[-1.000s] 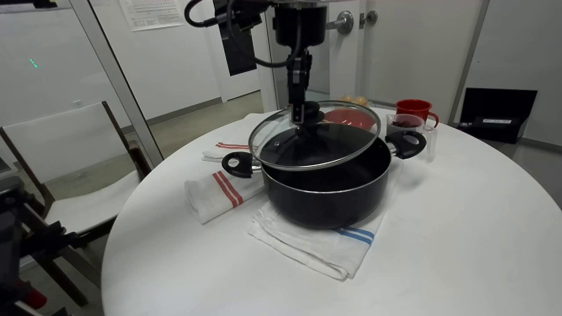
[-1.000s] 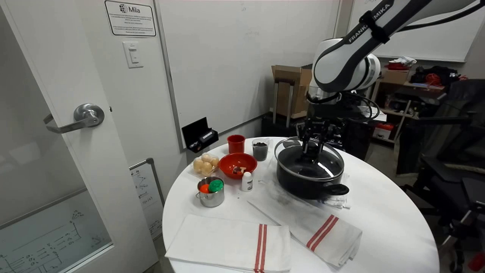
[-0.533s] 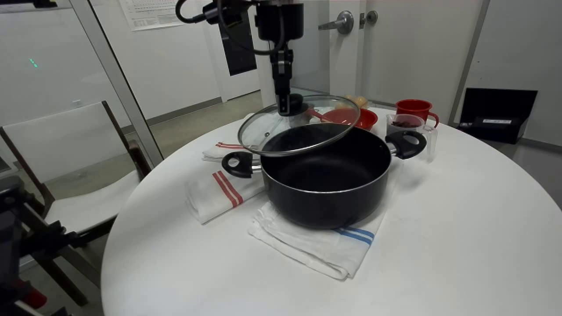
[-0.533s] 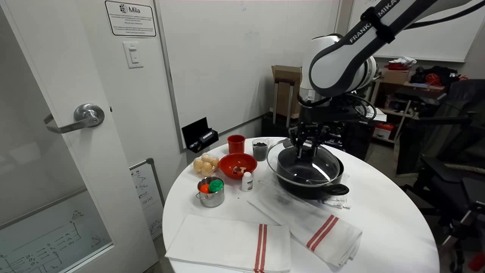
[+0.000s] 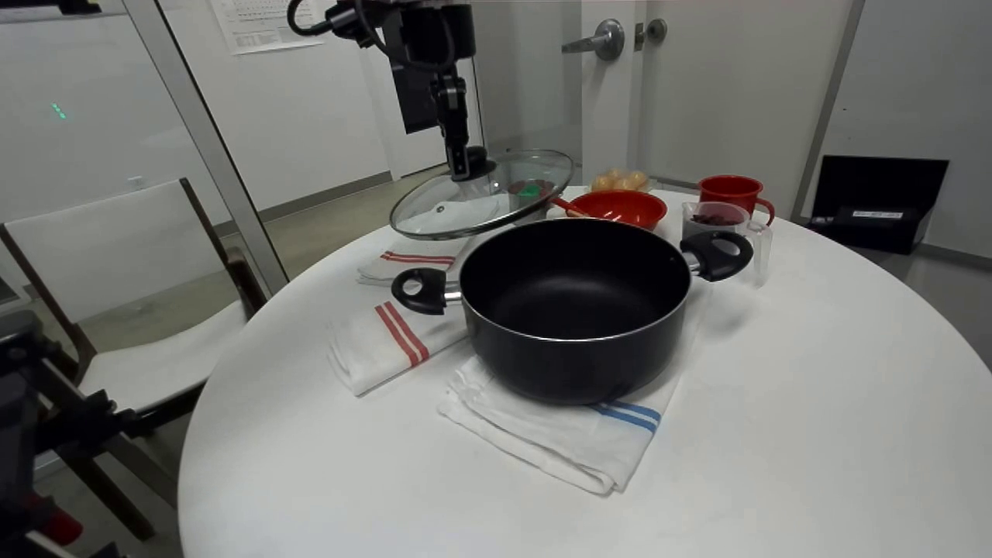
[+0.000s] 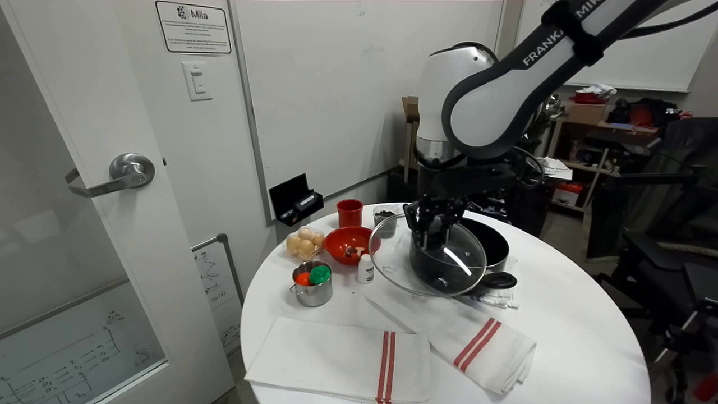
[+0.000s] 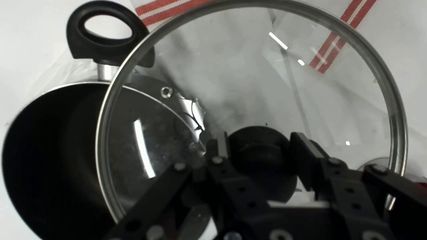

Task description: Remove the glass lid from the pot.

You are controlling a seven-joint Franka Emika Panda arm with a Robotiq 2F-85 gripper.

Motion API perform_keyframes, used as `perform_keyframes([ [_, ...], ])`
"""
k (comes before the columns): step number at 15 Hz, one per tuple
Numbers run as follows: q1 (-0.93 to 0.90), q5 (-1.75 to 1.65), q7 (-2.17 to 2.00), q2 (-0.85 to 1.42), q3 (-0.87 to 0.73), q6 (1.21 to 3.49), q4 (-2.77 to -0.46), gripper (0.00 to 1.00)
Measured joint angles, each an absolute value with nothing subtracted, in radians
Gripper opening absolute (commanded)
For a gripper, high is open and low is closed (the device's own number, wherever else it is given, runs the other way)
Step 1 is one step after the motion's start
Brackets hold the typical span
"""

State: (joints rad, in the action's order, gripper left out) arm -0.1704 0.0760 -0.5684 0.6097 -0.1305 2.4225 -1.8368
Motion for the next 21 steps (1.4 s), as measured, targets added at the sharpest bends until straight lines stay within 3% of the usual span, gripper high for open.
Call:
perform_keyframes([
  [21, -0.186, 0.064, -0.334, 0.919, -0.005, 2.318, -1.512, 0.23],
])
